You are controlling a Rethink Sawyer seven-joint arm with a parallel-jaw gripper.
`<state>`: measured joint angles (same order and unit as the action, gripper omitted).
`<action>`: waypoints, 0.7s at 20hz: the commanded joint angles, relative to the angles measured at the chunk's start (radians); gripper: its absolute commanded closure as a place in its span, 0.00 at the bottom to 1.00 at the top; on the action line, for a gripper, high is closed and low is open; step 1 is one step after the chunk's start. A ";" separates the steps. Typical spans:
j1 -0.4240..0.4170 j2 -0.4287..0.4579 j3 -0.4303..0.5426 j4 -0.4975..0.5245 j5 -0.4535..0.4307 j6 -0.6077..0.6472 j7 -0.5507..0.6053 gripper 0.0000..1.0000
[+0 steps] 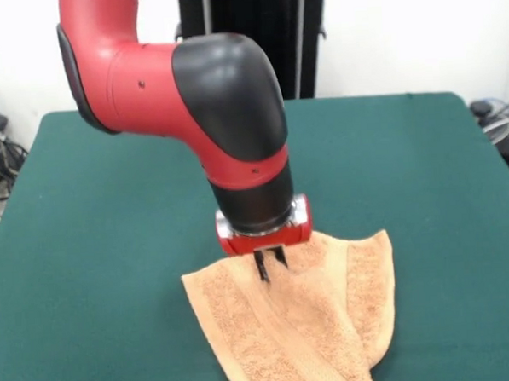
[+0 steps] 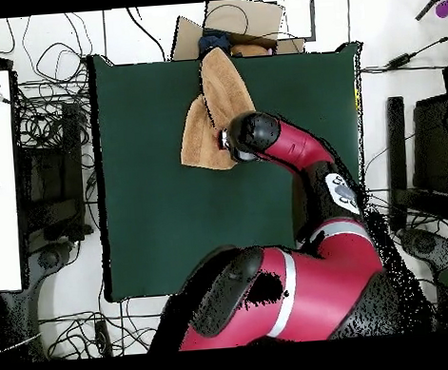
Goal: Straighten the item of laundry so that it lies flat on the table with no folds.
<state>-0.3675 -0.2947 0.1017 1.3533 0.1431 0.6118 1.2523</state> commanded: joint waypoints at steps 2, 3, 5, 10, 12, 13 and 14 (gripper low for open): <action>-0.065 -0.262 -0.029 0.393 -0.068 -0.100 0.139 1.00; -0.080 -0.310 -0.042 0.447 -0.069 -0.099 0.134 1.00; -0.095 -0.396 -0.078 0.518 -0.078 -0.077 0.121 1.00; -0.118 -0.541 -0.127 0.590 -0.102 0.002 0.098 1.00; -0.129 -0.567 -0.134 0.608 -0.111 0.009 0.089 1.00; -0.142 -0.571 -0.127 0.625 -0.112 -0.005 0.084 1.00; -0.158 -0.567 -0.119 0.641 -0.117 -0.022 0.078 1.00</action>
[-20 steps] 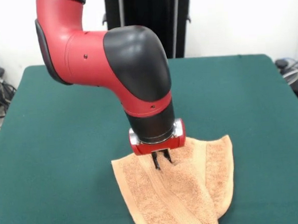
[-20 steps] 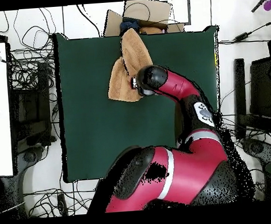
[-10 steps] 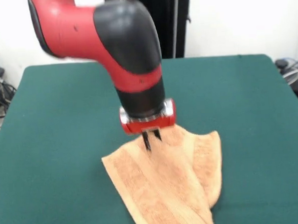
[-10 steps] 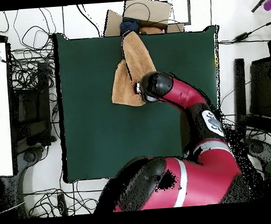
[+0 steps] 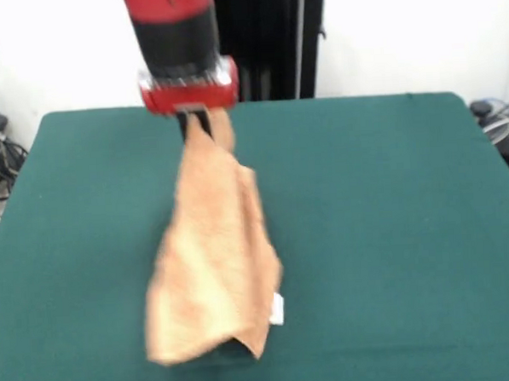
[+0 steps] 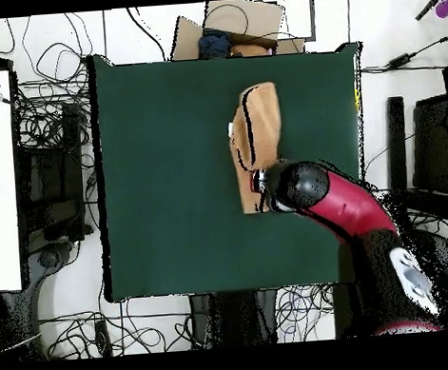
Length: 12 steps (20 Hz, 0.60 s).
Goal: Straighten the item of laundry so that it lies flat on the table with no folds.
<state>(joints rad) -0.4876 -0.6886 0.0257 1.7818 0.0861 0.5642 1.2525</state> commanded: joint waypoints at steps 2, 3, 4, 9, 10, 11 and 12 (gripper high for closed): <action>-0.073 -0.152 -0.018 0.244 -0.072 -0.032 0.072 1.00; -0.083 -0.145 -0.011 0.255 -0.079 -0.054 0.075 1.00; -0.093 -0.137 -0.005 0.266 -0.086 -0.075 0.078 1.00; -0.073 -0.171 -0.017 0.261 -0.108 -0.047 0.105 1.00; -0.061 -0.175 -0.019 0.254 -0.110 -0.034 0.113 1.00; -0.049 -0.179 -0.022 0.248 -0.112 -0.022 0.122 1.00; -0.039 -0.176 -0.021 0.242 -0.112 -0.017 0.132 1.00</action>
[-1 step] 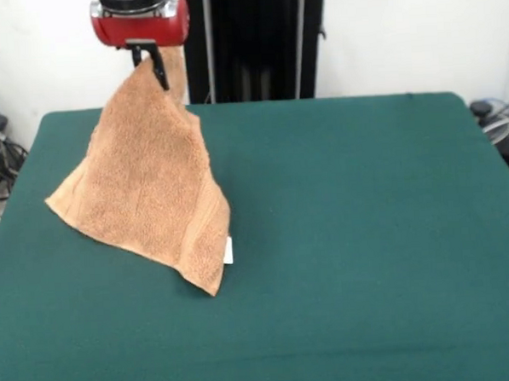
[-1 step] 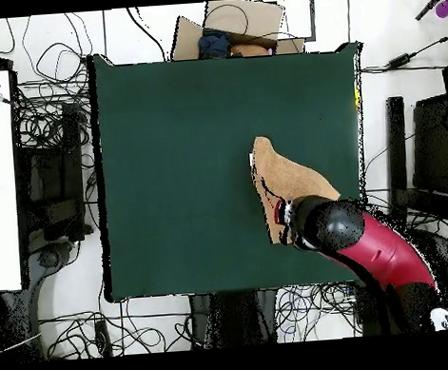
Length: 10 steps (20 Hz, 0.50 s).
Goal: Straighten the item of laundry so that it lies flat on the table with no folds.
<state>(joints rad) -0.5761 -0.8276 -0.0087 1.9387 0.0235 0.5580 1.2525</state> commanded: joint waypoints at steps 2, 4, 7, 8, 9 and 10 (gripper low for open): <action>0.060 -0.023 0.020 0.081 -0.044 -0.011 0.147 1.00; 0.058 0.007 0.031 0.088 -0.038 -0.045 0.155 1.00; 0.036 0.079 0.052 0.099 -0.039 -0.128 0.155 1.00; 0.030 0.084 0.057 0.109 -0.041 -0.151 0.154 1.00; 0.024 0.089 0.062 0.119 -0.043 -0.173 0.152 1.00; 0.009 0.092 0.076 0.137 -0.040 -0.207 0.150 1.00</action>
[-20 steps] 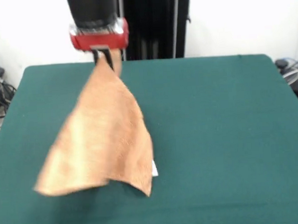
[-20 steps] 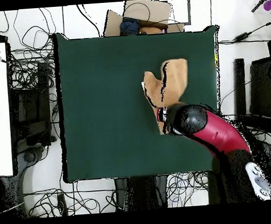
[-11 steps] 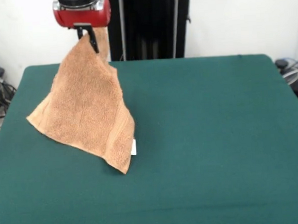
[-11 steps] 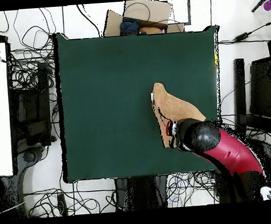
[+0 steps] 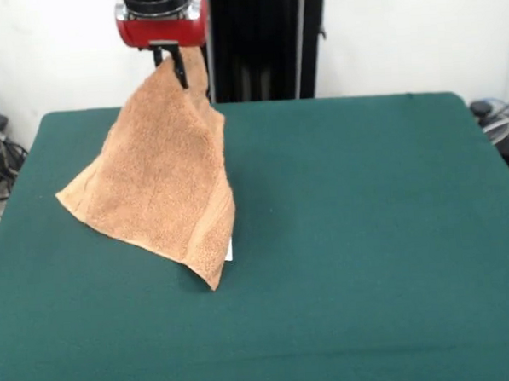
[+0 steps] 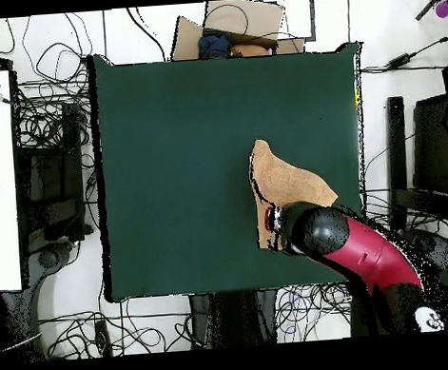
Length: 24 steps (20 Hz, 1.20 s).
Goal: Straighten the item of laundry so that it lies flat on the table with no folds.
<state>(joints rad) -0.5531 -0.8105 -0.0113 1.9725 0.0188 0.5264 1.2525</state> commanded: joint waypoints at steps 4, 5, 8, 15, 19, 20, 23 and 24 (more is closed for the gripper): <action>-0.056 0.082 0.123 0.144 -0.022 -0.232 0.139 0.00; -0.050 0.082 0.119 0.140 -0.022 -0.223 0.141 0.00; -0.037 0.082 0.110 0.131 -0.018 -0.203 0.145 0.00; -0.033 0.083 0.118 0.137 -0.002 -0.198 0.152 0.00; -0.015 0.068 0.126 0.136 0.034 -0.183 0.186 0.00; 0.005 0.063 0.117 0.118 0.046 -0.155 0.199 0.00; 0.139 -0.001 0.048 -0.021 0.056 0.044 0.253 0.00; 0.192 -0.006 0.015 -0.094 0.043 0.136 0.269 0.00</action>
<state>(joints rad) -0.5152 -0.7662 -0.0147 2.0151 0.0225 0.4025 1.2525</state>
